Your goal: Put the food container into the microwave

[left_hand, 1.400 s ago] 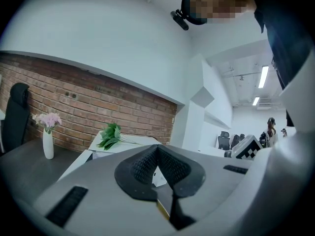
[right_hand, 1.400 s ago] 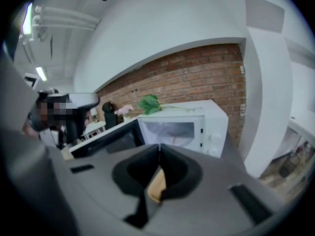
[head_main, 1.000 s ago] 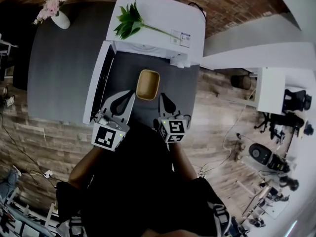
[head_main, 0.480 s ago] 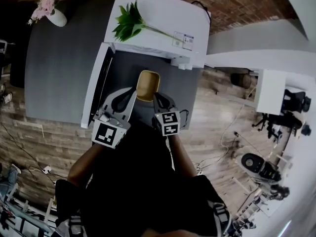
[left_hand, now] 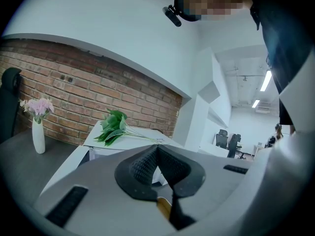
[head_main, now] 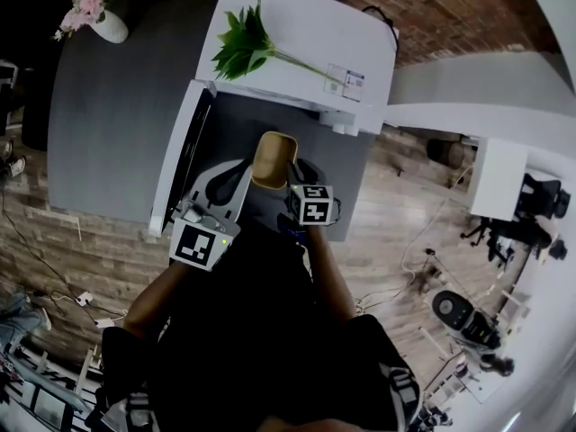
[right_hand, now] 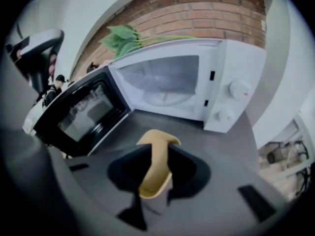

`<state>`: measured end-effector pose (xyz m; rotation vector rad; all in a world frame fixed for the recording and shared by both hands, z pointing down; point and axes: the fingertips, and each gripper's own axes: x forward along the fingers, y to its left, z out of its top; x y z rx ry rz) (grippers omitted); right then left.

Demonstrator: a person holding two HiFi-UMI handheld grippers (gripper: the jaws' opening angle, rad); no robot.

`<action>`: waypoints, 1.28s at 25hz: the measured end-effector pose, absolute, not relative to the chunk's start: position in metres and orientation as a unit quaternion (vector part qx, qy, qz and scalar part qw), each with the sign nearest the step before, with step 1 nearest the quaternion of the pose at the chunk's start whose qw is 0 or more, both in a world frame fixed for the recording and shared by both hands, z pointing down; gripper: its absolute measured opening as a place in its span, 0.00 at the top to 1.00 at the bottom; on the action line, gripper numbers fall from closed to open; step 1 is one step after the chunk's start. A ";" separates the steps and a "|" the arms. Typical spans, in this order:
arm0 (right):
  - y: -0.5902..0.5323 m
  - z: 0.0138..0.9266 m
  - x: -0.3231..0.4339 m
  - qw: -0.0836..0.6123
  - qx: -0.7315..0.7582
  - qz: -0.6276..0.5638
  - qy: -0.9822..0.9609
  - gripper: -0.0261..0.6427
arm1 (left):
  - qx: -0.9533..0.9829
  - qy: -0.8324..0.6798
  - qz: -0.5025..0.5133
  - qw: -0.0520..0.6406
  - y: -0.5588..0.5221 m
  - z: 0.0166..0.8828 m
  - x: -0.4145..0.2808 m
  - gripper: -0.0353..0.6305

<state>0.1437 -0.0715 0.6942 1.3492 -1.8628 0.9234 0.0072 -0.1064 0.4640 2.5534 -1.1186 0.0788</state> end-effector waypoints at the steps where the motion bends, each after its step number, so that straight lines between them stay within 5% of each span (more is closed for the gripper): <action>1: -0.072 0.701 0.147 0.329 0.516 0.361 -0.704 0.78 | 0.901 -0.396 0.029 0.177 -0.107 0.465 0.007 0.89; 25: -0.037 0.787 0.163 0.372 0.497 0.497 -0.606 0.78 | 0.901 -0.389 0.037 0.190 -0.116 0.476 0.014 0.89; 32: -0.039 0.790 0.163 0.363 0.508 0.498 -0.601 0.89 | 0.901 -0.391 0.035 0.185 -0.115 0.473 0.011 0.89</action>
